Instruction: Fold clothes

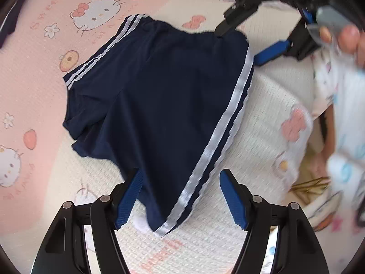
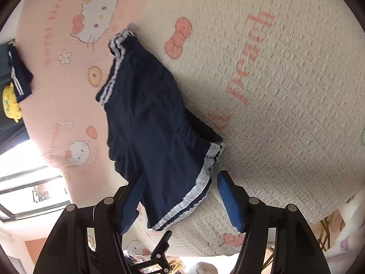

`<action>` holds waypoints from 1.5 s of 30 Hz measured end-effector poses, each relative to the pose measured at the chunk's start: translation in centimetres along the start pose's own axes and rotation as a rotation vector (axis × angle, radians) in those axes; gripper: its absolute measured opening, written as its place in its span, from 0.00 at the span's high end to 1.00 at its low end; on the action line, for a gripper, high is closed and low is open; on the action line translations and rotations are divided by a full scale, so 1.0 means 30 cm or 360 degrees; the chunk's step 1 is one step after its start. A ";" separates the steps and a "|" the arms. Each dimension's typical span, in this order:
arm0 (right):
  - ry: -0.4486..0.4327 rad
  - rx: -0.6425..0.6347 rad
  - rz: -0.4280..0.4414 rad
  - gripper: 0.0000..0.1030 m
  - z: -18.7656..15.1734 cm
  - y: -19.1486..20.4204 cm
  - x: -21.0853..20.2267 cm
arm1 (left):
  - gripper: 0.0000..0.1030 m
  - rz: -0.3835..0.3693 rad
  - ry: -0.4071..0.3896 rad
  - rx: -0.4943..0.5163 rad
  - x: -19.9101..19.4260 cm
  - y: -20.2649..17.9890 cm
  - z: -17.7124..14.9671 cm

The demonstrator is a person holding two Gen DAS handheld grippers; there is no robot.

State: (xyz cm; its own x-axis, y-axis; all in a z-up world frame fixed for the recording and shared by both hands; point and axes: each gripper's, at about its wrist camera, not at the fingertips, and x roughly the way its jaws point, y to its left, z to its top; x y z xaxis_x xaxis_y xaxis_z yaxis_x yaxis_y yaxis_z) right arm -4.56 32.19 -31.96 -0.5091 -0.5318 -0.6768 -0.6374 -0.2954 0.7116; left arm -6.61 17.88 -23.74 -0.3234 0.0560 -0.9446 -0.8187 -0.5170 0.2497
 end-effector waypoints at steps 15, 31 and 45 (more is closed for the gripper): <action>0.0016 0.0024 0.0154 0.37 0.050 -0.021 0.039 | 0.31 0.0204 -0.0060 0.0209 0.045 -0.068 -0.031; 0.0001 -0.0115 -0.0042 0.87 0.071 0.007 0.044 | 0.30 0.0189 -0.0100 0.0167 0.036 -0.086 0.095; -0.0029 -0.0102 0.0221 0.87 0.049 0.032 -0.008 | 0.30 -0.0049 -0.0137 0.0056 0.008 -0.066 0.140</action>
State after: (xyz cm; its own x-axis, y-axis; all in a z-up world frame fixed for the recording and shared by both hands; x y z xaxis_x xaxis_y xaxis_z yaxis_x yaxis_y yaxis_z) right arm -5.90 33.20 -31.40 -0.6005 -0.5569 -0.5738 -0.5220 -0.2705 0.8089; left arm -7.06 22.49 -23.58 -0.3362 0.1451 -0.9306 -0.8446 -0.4835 0.2298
